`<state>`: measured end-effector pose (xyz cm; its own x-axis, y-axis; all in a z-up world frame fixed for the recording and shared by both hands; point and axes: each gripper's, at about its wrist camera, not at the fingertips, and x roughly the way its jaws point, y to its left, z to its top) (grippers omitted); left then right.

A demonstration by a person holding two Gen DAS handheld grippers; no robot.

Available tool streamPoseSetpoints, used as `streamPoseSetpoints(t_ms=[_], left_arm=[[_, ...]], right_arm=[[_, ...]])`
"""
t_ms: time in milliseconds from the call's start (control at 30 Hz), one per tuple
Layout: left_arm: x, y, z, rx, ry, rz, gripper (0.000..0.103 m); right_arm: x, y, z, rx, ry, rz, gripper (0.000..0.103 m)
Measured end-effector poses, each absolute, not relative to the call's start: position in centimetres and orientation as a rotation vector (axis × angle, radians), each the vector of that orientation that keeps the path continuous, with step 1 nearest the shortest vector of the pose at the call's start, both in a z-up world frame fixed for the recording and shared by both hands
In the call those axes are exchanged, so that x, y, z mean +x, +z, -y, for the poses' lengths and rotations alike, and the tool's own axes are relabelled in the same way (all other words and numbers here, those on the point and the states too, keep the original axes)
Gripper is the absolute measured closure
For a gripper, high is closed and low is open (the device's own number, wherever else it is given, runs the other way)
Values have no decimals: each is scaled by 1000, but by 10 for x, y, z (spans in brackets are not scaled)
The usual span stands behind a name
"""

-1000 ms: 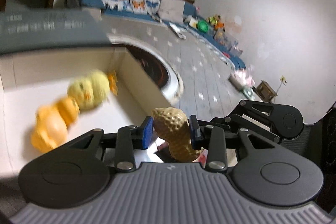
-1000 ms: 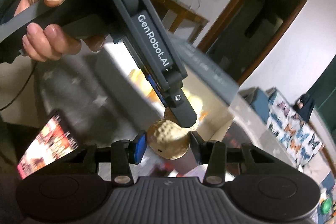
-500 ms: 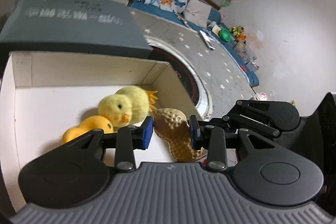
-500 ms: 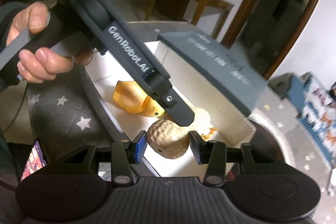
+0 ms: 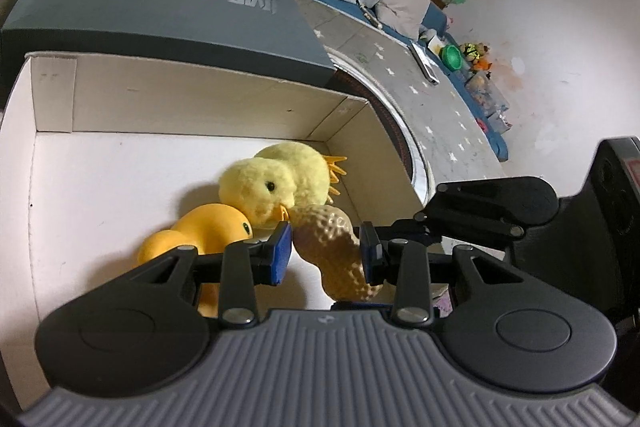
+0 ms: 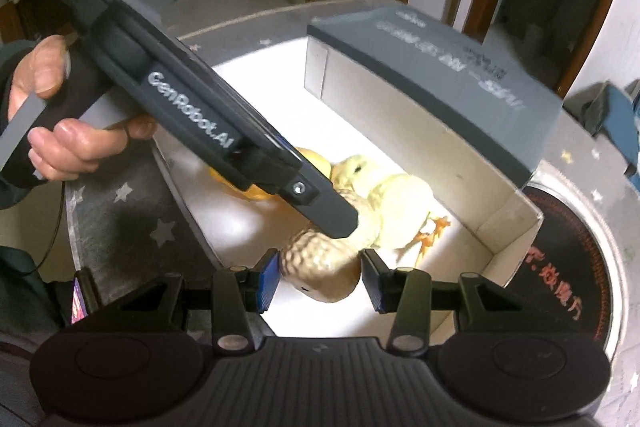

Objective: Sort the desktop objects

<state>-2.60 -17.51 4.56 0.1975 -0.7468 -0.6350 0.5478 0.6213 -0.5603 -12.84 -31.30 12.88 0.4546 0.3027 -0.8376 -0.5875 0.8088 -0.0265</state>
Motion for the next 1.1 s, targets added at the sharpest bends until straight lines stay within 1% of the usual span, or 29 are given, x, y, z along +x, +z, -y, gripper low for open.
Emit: streamPoseSetpoints(t_ms=[367, 600, 700, 767, 833, 967, 1100], left_arm=[[-22, 42, 180, -208, -918, -1033, 66], [-28, 45, 176, -190, -914, -1026, 65], [-33, 49, 172, -186, -917, -1012, 65], [-38, 54, 170, -183, -920, -997, 65], [-43, 60, 168, -179, -930, -979, 65], [-61, 75, 162, -168, -956, -929, 65], [-86, 88, 159, -132, -1006, -876, 65]], right_arm=[[-114, 122, 316, -286, 567, -1006, 59], [-122, 128, 316, -301, 553, -990, 57], [-132, 136, 318, -296, 537, -962, 47], [-144, 143, 319, -294, 517, -933, 46], [-158, 152, 320, -293, 492, -900, 41], [-188, 169, 323, -289, 442, -834, 37], [-229, 182, 327, -272, 356, -776, 29]])
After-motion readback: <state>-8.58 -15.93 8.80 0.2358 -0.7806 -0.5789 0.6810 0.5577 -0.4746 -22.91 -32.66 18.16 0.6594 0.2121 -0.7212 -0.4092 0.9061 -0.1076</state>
